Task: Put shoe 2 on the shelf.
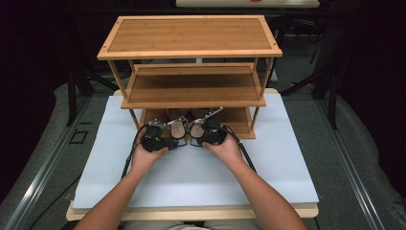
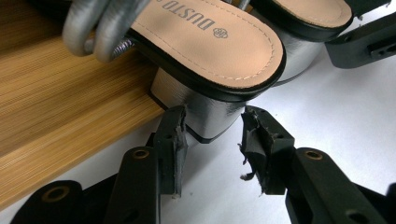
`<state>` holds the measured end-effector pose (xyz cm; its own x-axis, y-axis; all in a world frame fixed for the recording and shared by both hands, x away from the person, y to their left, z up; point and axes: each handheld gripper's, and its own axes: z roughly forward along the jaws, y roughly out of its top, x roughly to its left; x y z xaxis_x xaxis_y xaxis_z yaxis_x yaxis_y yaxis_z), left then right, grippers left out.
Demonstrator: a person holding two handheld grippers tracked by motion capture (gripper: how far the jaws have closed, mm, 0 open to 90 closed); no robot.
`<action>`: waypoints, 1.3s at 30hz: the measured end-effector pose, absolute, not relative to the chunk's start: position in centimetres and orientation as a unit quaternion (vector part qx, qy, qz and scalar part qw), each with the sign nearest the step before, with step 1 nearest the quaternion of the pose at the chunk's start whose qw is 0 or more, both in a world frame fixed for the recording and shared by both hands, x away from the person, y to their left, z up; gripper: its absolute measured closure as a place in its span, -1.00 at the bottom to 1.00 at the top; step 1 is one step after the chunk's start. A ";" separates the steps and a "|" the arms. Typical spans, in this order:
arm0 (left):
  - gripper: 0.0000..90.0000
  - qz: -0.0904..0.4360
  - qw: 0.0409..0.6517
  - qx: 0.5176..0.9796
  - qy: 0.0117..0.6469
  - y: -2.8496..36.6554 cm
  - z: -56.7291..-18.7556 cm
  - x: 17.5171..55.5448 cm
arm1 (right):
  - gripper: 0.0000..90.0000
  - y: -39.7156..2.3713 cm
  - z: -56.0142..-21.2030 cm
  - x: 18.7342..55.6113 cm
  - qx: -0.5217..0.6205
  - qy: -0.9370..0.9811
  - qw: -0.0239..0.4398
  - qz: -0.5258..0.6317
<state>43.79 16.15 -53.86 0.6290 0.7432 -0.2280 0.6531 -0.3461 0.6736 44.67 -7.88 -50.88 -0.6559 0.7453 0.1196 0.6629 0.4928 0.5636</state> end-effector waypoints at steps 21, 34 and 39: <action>0.35 0.065 0.371 0.828 0.415 17.9 -52.9 41.5 | 0.20 -9.2 -49.8 43.0 0.398 0.866 0.096 0.287; 0.35 0.086 0.374 0.823 0.418 21.4 -52.2 38.6 | 0.17 -13.0 -49.9 39.5 0.408 0.860 0.116 0.283; 0.35 0.089 0.367 0.822 0.426 22.8 -53.0 37.5 | 0.16 -14.2 -50.7 38.3 0.414 0.856 0.107 0.289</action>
<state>37.50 22.83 -52.96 0.6217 0.7654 -0.1662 0.6347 -0.3680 0.6796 38.33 -14.25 -50.70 -0.6337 0.7715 0.0561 0.6476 0.4895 0.5839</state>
